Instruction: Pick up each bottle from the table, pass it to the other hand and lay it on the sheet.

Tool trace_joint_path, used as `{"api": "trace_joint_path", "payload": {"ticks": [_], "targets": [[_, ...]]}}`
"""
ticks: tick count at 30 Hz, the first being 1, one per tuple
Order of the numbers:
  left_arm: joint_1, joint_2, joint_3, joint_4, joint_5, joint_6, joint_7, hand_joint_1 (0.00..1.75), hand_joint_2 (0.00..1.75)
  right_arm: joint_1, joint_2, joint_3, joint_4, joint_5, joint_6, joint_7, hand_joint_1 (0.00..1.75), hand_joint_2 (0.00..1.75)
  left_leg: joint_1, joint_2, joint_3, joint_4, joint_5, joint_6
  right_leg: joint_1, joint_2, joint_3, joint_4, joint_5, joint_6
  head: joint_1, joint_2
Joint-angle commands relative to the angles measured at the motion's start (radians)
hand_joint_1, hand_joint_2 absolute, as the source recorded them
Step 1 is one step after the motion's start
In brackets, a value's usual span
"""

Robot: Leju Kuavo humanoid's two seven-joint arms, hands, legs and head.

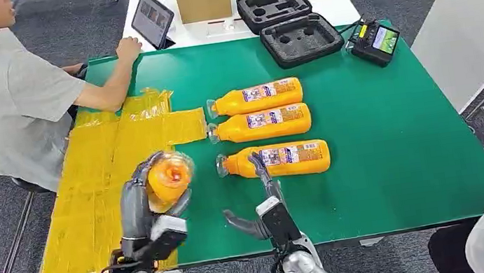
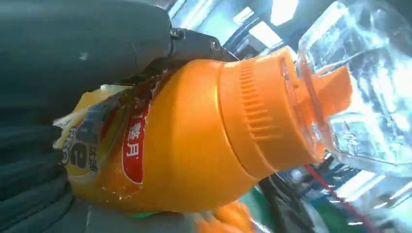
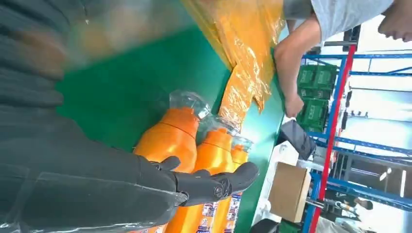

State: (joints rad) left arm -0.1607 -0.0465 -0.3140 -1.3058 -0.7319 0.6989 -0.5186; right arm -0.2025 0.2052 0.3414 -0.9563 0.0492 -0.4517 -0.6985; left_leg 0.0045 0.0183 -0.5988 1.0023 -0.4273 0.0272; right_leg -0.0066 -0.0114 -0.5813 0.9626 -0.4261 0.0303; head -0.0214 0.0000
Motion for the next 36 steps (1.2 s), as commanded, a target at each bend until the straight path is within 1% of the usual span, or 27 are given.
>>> {"api": "trace_joint_path", "payload": {"ticks": [1, 11, 12, 15, 16, 19, 28, 32, 33, 36], "targets": [[-0.101, 0.01, 0.071, 0.151, -0.514, -0.009, 0.301, 1.75, 1.75, -0.04, 0.013, -0.02, 0.038, -0.019, 0.036, 0.0, 0.0, 1.75, 0.0, -0.002, 0.003, 0.0, 0.0, -0.001, 0.0, 0.0, 0.003, 0.0, 0.0, -0.001, 0.0, 0.0], [-0.101, 0.01, 0.071, 0.151, -0.514, -0.009, 0.301, 1.75, 1.75, -0.04, 0.013, -0.02, 0.038, -0.019, 0.036, 0.0, 0.0, 1.75, 0.0, -0.001, 0.001, 0.0, 0.001, -0.001, 0.0, 0.0, 0.001, 0.0, 0.0, 0.0, 0.0, 0.0], [-0.101, 0.01, 0.071, 0.151, -0.514, -0.009, 0.301, 1.75, 1.75, -0.04, 0.013, -0.02, 0.038, -0.019, 0.036, 0.0, 0.0, 1.75, 0.0, -0.002, 0.003, -0.001, 0.0, -0.002, 0.0, 0.0, 0.003, 0.0, -0.001, -0.001, 0.0, 0.0], [-0.101, 0.01, 0.071, 0.151, -0.514, -0.009, 0.301, 1.75, 1.75, -0.04, 0.013, -0.02, 0.038, -0.019, 0.036, 0.0, 0.0, 1.75, 0.0, -0.001, 0.001, 0.0, 0.001, -0.001, 0.0, 0.0, 0.001, 0.0, 0.0, 0.0, 0.0, 0.0], [-0.101, 0.01, 0.071, 0.151, -0.514, -0.009, 0.301, 1.75, 1.75, -0.04, 0.013, -0.02, 0.038, -0.019, 0.036, 0.0, 0.0, 1.75, 0.0, -0.002, 0.003, 0.0, 0.0, -0.002, 0.0, 0.0, 0.003, 0.0, -0.001, -0.001, 0.0, 0.0], [-0.101, 0.01, 0.071, 0.151, -0.514, -0.009, 0.301, 1.75, 1.75, -0.04, 0.013, -0.02, 0.038, -0.019, 0.036, 0.0, 0.0, 1.75, 0.0, -0.001, 0.001, 0.0, 0.001, -0.001, 0.0, 0.0, 0.0, 0.0, 0.0, 0.0, 0.0, 0.0], [-0.101, 0.01, 0.071, 0.151, -0.514, -0.009, 0.301, 1.75, 1.75, -0.04, 0.013, -0.02, 0.038, -0.019, 0.036, 0.0, 0.0, 1.75, 0.0, -0.002, 0.002, 0.0, 0.0, -0.001, 0.0, 0.0, 0.002, 0.0, 0.0, 0.0, 0.0, 0.0], [-0.165, 0.025, -0.008, 0.268, -0.641, -0.059, 0.409, 1.75, 1.75, -0.05, 0.013, -0.023, 0.059, -0.026, 0.045, 0.0, 0.0, 1.75, 0.0, -0.003, 0.001, 0.0, 0.001, -0.001, 0.0, -0.002, 0.001, 0.0, 0.0, 0.0, 0.0, 0.0], [-0.173, 0.024, -0.025, 0.292, -0.649, -0.079, 0.423, 1.75, 1.75, -0.054, 0.012, -0.025, 0.067, -0.031, 0.052, 0.0, 0.0, 1.75, 0.0, -0.004, 0.002, 0.0, 0.001, -0.002, 0.0, -0.002, 0.003, 0.0, -0.001, -0.001, 0.0, 0.0], [-0.173, 0.024, -0.025, 0.292, -0.649, -0.079, 0.423, 1.75, 1.75, -0.054, 0.012, -0.025, 0.067, -0.031, 0.052, 0.0, 0.0, 1.75, 0.0, -0.003, 0.003, -0.001, 0.001, -0.002, 0.0, -0.001, 0.003, 0.0, 0.0, -0.001, 0.0, 0.0]]}}
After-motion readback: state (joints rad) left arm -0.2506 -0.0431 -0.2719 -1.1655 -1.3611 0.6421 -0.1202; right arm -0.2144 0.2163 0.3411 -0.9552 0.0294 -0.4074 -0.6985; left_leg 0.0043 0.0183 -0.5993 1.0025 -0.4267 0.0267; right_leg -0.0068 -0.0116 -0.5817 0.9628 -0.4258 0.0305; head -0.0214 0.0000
